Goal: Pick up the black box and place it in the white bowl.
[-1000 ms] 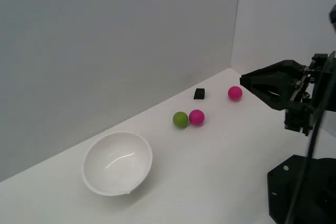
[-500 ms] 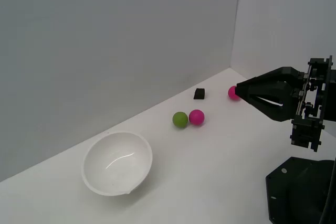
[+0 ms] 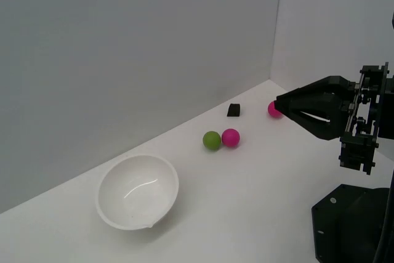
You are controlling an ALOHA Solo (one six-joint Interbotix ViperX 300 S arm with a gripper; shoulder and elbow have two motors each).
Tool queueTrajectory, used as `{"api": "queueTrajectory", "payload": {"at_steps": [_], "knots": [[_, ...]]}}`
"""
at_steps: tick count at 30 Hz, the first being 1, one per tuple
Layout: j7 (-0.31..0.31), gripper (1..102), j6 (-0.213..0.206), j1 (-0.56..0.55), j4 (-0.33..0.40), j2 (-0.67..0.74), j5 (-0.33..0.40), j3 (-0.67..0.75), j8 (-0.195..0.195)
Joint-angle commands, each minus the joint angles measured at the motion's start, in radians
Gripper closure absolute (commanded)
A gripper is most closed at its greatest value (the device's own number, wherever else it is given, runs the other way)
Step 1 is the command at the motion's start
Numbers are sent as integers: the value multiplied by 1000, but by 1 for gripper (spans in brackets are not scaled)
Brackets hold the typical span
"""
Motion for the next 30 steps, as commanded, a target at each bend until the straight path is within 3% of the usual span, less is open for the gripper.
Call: {"api": "queueTrajectory", "payload": {"at_steps": [1,6,17,30], "knots": [[5,100,15,-2,-60,-43,-63,-40,14],[18,100,63,12,-150,-155,-155,-155,14],[92,100,67,31,-278,-379,-281,-377,15],[143,100,72,72,-341,-523,-344,-522,18]]}}
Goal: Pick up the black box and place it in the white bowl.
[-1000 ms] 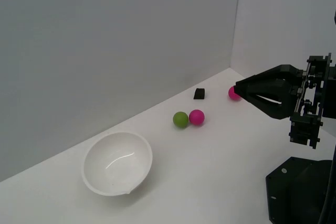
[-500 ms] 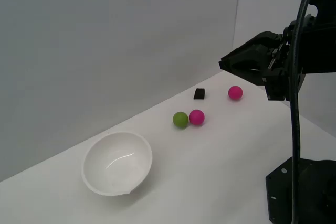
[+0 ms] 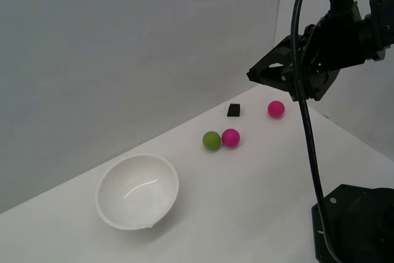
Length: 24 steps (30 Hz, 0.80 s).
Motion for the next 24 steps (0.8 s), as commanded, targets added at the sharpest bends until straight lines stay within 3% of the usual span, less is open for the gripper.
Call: {"api": "queueTrajectory", "payload": {"at_steps": [1,7,17,24], "knots": [[8,100,-2,8,-31,-32,-40,-29,2],[6,100,9,46,-74,-156,-83,-153,2],[2,100,92,150,-138,-328,-150,-327,2],[-48,100,117,169,-184,-463,-196,-460,2]]}}
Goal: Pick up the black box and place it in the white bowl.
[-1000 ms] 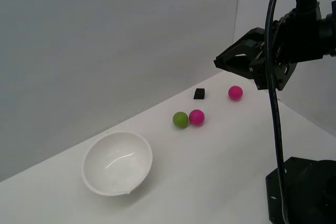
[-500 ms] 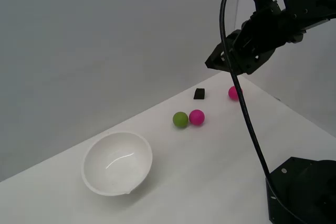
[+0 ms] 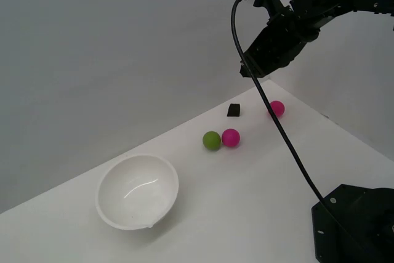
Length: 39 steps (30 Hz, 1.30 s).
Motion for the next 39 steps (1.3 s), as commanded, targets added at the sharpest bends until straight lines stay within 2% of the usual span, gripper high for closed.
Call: {"api": "queueTrajectory", "payload": {"at_steps": [1,9,18,25,29,32,37,39], "knots": [[-8,100,-5,25,-44,-37,-54,-31,0],[-11,99,-5,26,-109,-196,-117,-192,0],[-51,99,-5,28,-123,-316,-130,-308,0],[-74,96,-5,29,-121,-347,-129,-342,2],[-91,88,-5,37,-117,-353,-121,-348,2],[-110,88,-5,40,-115,-351,-118,-348,0],[-114,87,-5,46,-107,-374,-112,-370,2],[-112,82,-8,48,-104,-382,-109,-379,0]]}}
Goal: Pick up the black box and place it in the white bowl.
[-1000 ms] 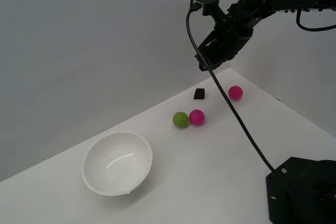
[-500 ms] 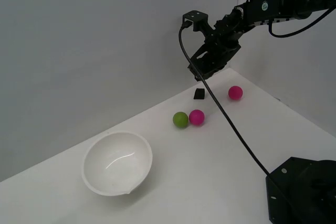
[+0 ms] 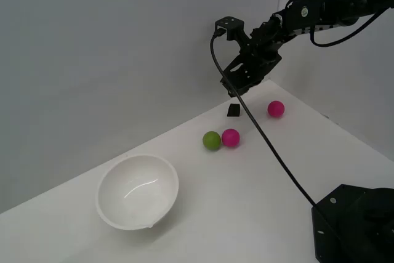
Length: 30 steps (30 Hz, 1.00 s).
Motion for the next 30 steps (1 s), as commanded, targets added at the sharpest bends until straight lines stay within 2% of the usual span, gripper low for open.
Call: {"api": "queueTrajectory", "payload": {"at_steps": [1,8,12,15,30], "knots": [[-5,80,-12,15,-8,14,-14,17,-2],[-5,74,-12,17,-12,-5,-20,-2,-2],[-5,53,-12,15,-14,-20,-21,-17,-2],[2,45,-12,15,-15,-32,-23,-29,-2],[8,44,-12,17,-32,-103,-41,-98,-2]]}}
